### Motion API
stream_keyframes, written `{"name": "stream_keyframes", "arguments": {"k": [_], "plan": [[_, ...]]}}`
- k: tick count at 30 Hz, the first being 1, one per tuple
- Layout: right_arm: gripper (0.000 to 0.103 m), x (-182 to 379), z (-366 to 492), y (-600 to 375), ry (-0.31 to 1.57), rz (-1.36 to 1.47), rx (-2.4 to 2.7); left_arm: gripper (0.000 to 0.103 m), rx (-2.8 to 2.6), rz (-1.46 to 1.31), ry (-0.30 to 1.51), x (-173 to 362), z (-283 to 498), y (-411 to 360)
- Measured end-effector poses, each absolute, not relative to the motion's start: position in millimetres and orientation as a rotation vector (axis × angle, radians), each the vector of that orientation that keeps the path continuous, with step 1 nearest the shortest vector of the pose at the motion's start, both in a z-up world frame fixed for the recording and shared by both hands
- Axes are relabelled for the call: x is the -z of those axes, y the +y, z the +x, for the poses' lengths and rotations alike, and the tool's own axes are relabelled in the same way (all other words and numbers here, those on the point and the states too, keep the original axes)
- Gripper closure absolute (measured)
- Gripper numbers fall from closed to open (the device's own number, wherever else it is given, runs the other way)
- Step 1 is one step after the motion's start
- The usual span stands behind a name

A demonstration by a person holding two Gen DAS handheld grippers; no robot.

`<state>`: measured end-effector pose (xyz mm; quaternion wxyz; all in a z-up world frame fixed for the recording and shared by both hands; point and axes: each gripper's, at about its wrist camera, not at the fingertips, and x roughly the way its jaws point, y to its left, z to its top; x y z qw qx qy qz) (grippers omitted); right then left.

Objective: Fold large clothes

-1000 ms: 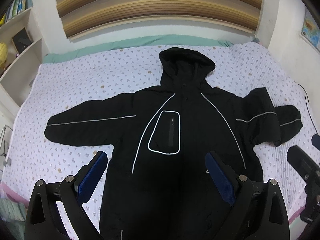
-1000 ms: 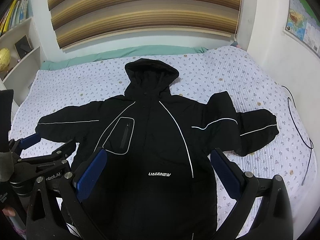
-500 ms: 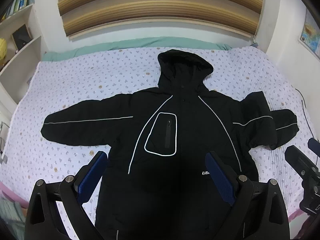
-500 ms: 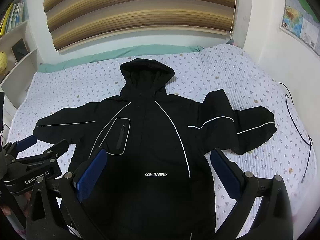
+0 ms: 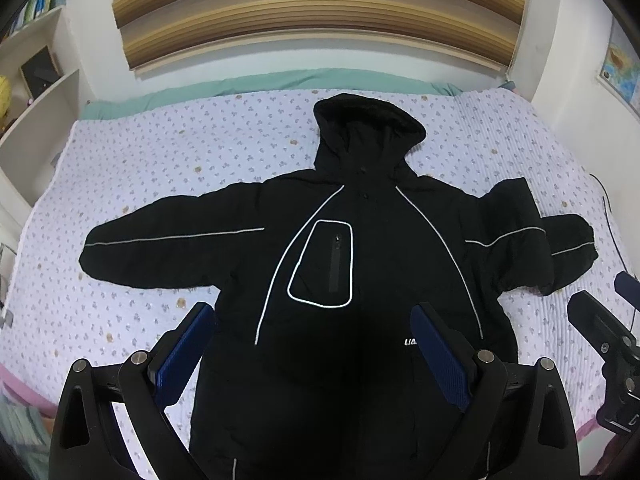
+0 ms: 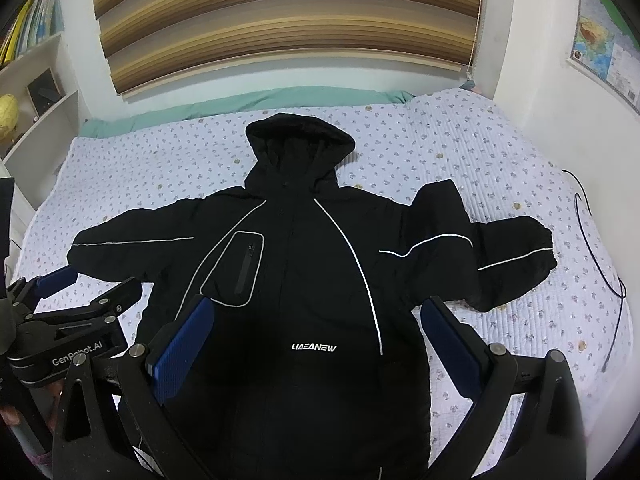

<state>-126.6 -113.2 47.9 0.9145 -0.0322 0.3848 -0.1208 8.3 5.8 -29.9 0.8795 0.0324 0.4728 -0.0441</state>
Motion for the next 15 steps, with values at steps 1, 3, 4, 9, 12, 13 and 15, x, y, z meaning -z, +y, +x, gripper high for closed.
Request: {"name": "stream_keyframes", "arguments": {"k": [1, 3, 4, 9, 12, 13, 15], "plan": [[0.000, -47.3, -126.7, -113.1, 0.793, -0.067, 0.248, 0.005, 0.091, 0.067, 0.987, 30.1, 9.5, 6.2], [0.000, -47.1, -125.0, -113.6, 0.796, -0.067, 0.247, 0.005, 0.088, 0.066, 0.990, 31.3, 10.1, 7.0], [0.000, -46.1, -125.0, -114.1, 0.798, -0.066, 0.247, 0.005, 0.087, 0.065, 0.992, 31.6, 10.8, 7.4], [0.000, -42.5, -124.0, -114.2, 0.809, -0.063, 0.247, 0.005, 0.077, 0.055, 0.999, 34.3, 12.3, 12.5], [0.000, -41.3, -123.8, -114.3, 0.812, -0.060, 0.249, 0.005, 0.070, 0.048, 1.002, 34.5, 13.3, 15.2], [0.000, -41.3, -123.2, -115.0, 0.813, -0.060, 0.250, 0.005, 0.065, 0.045, 1.003, 35.1, 13.5, 16.6], [0.000, -40.3, -122.9, -114.7, 0.817, -0.059, 0.249, 0.005, 0.062, 0.041, 1.006, 35.9, 13.8, 18.5]]}}
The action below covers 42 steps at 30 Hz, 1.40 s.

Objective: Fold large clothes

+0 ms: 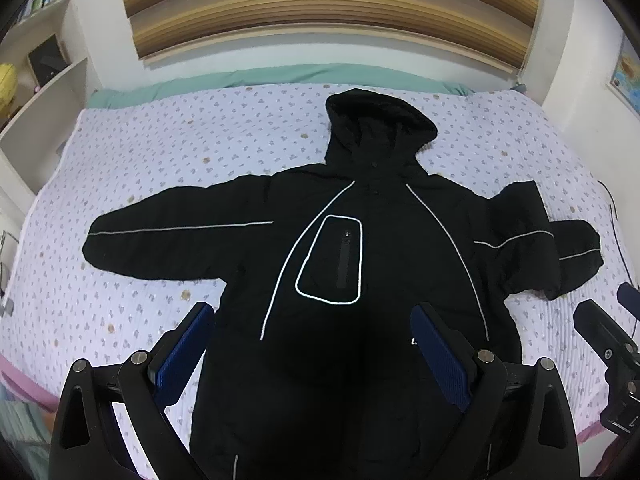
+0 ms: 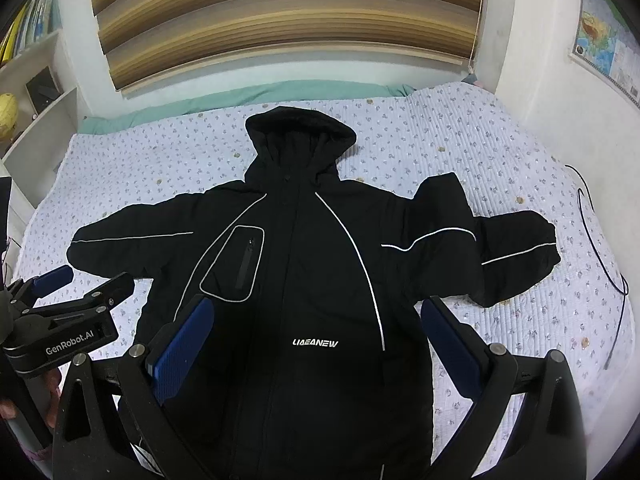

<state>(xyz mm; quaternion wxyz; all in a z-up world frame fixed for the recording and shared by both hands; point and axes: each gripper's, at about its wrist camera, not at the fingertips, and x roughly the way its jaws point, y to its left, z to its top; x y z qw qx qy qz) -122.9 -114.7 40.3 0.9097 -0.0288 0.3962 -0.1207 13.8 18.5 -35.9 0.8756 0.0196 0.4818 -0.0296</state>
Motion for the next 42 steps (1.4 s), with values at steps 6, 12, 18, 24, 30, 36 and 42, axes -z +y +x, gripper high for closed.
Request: {"name": "stream_keyframes", "arguments": {"k": [6, 12, 18, 24, 30, 36, 42], "plan": [[0.000, -39.0, -122.5, -112.8, 0.824, -0.063, 0.250, 0.005, 0.059, 0.032, 1.004, 36.5, 16.3, 23.8], [0.000, -40.9, -129.2, -116.7, 0.832, -0.072, 0.269, 0.005, 0.037, -0.006, 0.927, 19.3, 14.6, 70.4], [0.000, -58.8, -152.7, -152.8, 0.813, -0.038, 0.381, 0.005, -0.006, -0.123, 0.783, -18.4, 14.5, 168.0], [0.000, -118.8, -207.4, -193.2, 0.688, -0.057, 0.598, 0.005, -0.147, -0.118, 0.678, -43.9, 37.7, 292.2], [0.000, -147.9, -235.5, -209.9, 0.607, 0.046, 0.732, 0.005, -0.075, -0.432, 0.579, -2.4, 85.2, 418.4], [0.000, -96.8, -203.0, -204.5, 0.689, 0.273, 0.696, 0.005, -0.262, -0.578, 0.678, 124.7, 147.8, 499.3], [0.000, -55.3, -158.0, -183.9, 0.814, 0.289, 0.678, 0.005, -0.283, -0.580, 0.871, 228.2, 185.5, 522.3]]}}
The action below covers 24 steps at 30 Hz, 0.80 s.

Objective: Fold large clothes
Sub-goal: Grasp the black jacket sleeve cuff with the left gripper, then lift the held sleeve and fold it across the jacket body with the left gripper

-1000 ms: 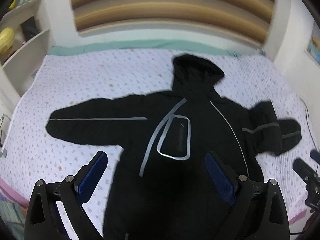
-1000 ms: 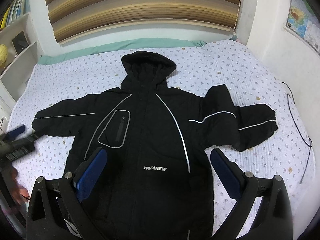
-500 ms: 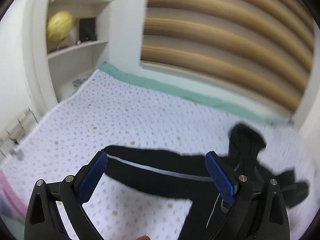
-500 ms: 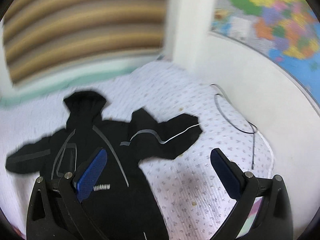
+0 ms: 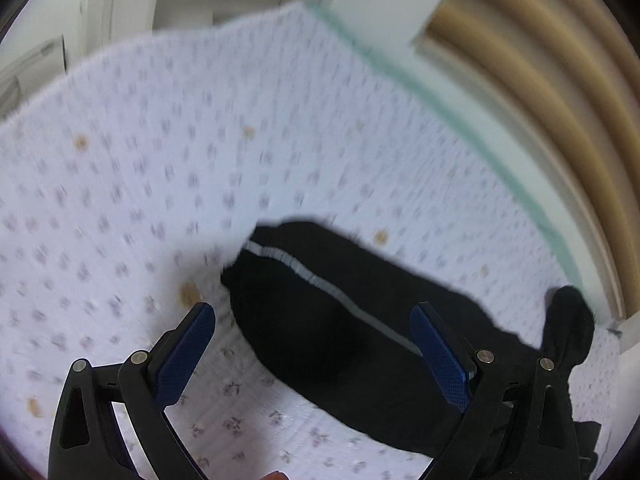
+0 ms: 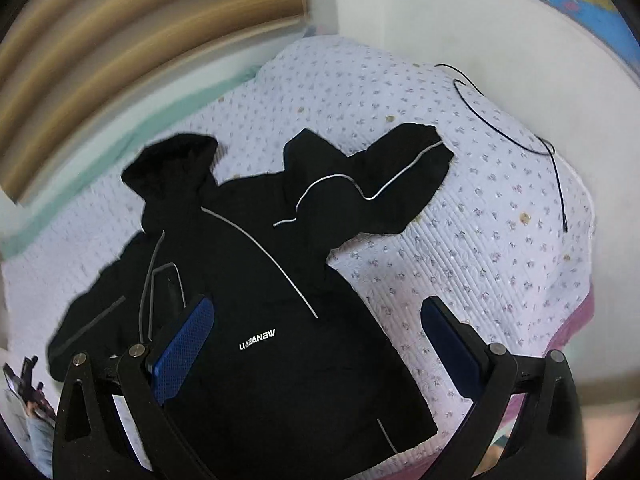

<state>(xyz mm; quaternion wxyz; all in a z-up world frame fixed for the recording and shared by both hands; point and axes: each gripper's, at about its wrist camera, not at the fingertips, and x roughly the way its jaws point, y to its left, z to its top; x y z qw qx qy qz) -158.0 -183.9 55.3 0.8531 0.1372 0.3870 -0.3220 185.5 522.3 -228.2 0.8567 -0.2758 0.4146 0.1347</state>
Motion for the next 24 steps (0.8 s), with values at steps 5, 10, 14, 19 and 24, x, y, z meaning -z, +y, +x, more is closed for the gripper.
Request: {"name": "stream_keyframes", "arguments": {"k": [5, 10, 14, 19, 24], "plan": [[0.000, -52.4, -122.6, -158.4, 0.859, 0.205, 0.632, 0.006, -0.293, -0.737, 0.918, 277.6, 193.4, 545.2], [0.000, -31.7, -98.4, -148.0, 0.954, 0.140, 0.606, 0.018, -0.297, -0.954, 0.851, 311.3, 184.4, 564.0], [0.000, -13.9, -91.7, -150.8, 1.005, 0.156, 0.601, 0.038, -0.272, -1.086, 0.817, 321.1, 180.0, 567.4], [0.000, -2.3, -88.6, -155.8, 1.030, 0.171, 0.593, 0.077, -0.183, -1.036, 0.762, 293.9, 181.3, 549.2], [0.000, 1.1, -83.9, -158.9, 1.035, 0.178, 0.573, 0.089, -0.027, -0.907, 0.648, 226.1, 177.1, 497.7]]}}
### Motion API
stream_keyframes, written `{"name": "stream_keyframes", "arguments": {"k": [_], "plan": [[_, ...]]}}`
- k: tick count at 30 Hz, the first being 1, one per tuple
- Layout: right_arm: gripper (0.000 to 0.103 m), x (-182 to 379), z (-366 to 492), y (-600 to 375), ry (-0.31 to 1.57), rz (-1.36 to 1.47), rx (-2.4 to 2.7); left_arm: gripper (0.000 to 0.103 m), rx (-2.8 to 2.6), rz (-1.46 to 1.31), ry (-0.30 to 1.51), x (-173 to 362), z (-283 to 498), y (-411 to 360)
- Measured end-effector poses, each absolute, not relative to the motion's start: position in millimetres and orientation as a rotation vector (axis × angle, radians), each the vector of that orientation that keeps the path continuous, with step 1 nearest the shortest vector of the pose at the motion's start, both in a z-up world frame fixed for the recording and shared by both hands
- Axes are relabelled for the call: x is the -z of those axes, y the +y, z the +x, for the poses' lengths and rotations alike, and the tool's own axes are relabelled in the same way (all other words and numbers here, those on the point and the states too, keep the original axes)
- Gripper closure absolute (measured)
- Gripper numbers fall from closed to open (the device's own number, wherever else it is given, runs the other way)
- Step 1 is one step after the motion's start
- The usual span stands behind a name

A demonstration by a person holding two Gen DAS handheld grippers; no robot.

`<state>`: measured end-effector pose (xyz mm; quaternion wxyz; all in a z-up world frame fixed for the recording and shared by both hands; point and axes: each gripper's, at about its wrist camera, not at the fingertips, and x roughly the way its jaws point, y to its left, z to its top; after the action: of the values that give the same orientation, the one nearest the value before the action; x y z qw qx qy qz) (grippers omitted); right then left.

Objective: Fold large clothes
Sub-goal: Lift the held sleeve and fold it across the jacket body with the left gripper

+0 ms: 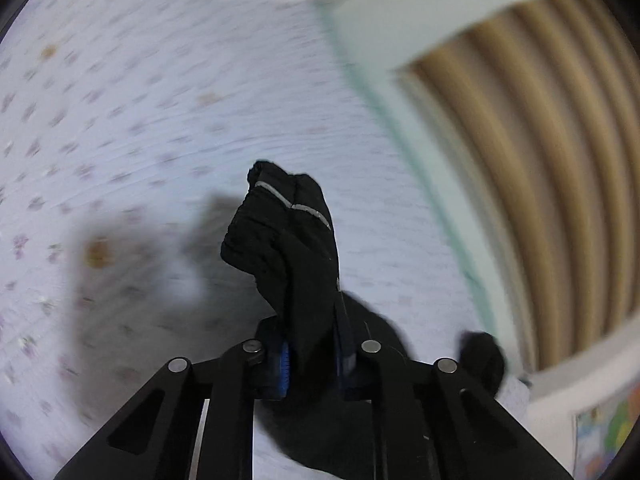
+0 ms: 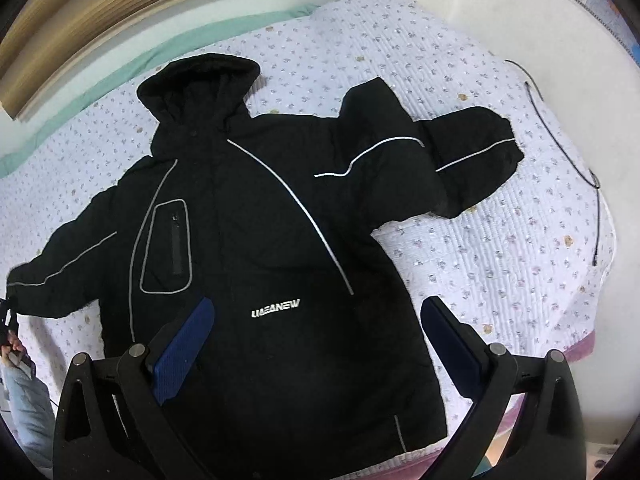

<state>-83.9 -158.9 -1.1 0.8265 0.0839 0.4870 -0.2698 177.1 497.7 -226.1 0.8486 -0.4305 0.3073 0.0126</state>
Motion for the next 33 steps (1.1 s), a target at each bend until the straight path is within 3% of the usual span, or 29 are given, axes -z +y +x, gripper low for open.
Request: {"name": "stream_keyframes", "arguments": {"k": [6, 11, 17, 25, 26, 28, 29, 30, 33], "plan": [[0.000, 10.5, -75.7, -155.8, 1.052, 0.182, 0.522, 0.089, 0.194, -0.700, 0.619, 166.3, 171.6, 397.3], [0.000, 18.1, -71.8, -156.1, 1.060, 0.195, 0.492, 0.089, 0.353, -0.488, 0.669, 150.8, 165.6, 300.7], [0.000, 25.7, -75.1, -158.3, 1.070, 0.229, 0.463, 0.089, 0.383, -0.380, 0.821, 196.8, 168.3, 202.8], [0.000, 31.1, -85.0, -170.7, 1.075, 0.259, 0.484, 0.082, 0.224, -0.511, 1.003, 257.1, 180.6, 192.4], [0.000, 33.0, -85.2, -172.3, 1.077, 0.272, 0.480, 0.076, 0.226, -0.514, 1.008, 257.5, 179.7, 193.0], [0.000, 35.2, -84.3, -173.4, 1.081, 0.279, 0.473, 0.054, 0.240, -0.522, 1.025, 253.9, 177.7, 188.6], [0.000, 36.5, -83.3, -172.5, 1.084, 0.279, 0.468, 0.035, 0.258, -0.531, 1.032, 252.5, 179.6, 184.5], [0.000, 37.9, -81.3, -170.6, 1.089, 0.275, 0.459, 0.026, 0.288, -0.550, 1.026, 248.5, 176.8, 184.3], [0.000, 38.3, -72.4, -163.5, 1.093, 0.250, 0.431, 0.025, 0.338, -0.572, 1.000, 226.6, 173.1, 181.5]]}}
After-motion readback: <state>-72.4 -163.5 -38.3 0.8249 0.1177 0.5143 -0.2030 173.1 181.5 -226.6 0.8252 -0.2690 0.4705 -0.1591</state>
